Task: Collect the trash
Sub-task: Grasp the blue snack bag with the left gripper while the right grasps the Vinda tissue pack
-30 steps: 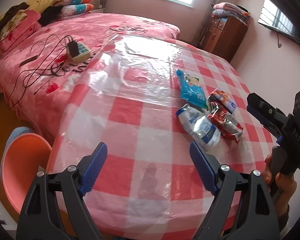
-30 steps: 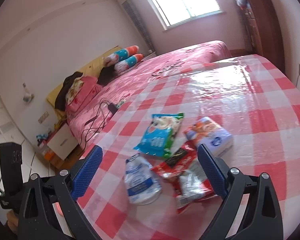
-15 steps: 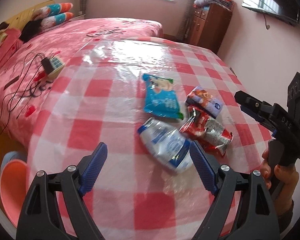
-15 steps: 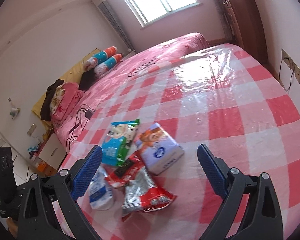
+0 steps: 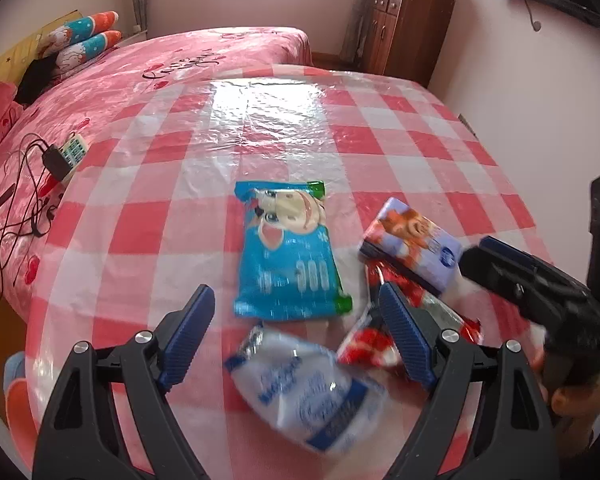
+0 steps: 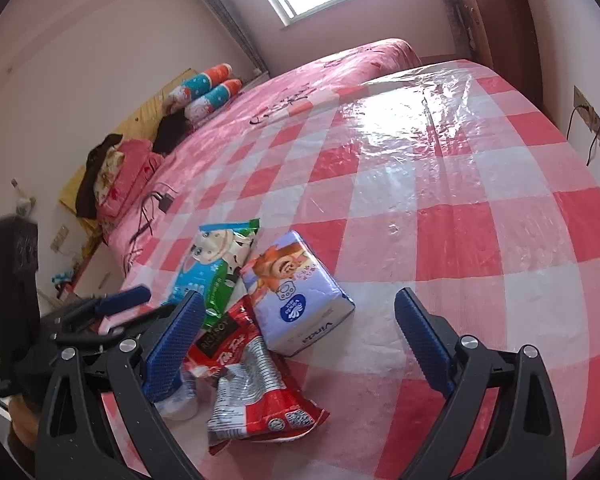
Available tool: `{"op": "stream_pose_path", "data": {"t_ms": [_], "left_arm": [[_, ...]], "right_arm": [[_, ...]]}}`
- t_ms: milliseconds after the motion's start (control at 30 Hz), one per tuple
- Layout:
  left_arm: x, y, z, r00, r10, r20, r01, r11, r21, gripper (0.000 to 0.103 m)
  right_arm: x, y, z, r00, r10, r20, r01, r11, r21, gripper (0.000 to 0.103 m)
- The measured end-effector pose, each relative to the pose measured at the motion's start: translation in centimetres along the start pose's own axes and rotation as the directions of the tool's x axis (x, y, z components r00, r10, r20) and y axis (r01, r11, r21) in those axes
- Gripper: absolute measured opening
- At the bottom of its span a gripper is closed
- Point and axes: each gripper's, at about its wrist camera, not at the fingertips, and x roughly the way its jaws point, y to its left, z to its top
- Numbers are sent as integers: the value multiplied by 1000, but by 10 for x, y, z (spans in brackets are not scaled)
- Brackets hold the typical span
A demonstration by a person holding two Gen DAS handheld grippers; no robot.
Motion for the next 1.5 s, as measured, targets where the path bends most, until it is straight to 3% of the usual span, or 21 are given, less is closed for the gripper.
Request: {"op": "stream_pose_path", "data": {"t_ms": [167,267,700,933,1000,1233,1500], "left_arm": [[21,2,13,999,2,-37,-2,1000,-4,85],[30,2,18,999,11,-52,-10,1000,11,85],[57,6,27,998,14,-67,-14,1000,-5,84],[58,11,26,999,13,-48,-13,1000,-13,69],[56,13,26,999,11,-41,-12,1000,-17,59],[53,16,24,1000,5,-19,-5,1000,-31,51],[46,28,20,1000,5,-6,-6,998,-70,47]], "right_arm": [[7,-3,2,1000,-18,-18,18,1000,-11,93],[11,-4,3,999,-21,-31,20,1000,-7,86],[30,12,4,997,-61,-56,57,995,-82,85],[38,21,6,995,-78,-64,70,992,-108,80],[39,22,6,994,-86,-65,78,990,-114,80],[42,30,3,988,-137,-67,126,981,-146,70],[42,28,4,989,-130,-70,119,982,-148,62]]}}
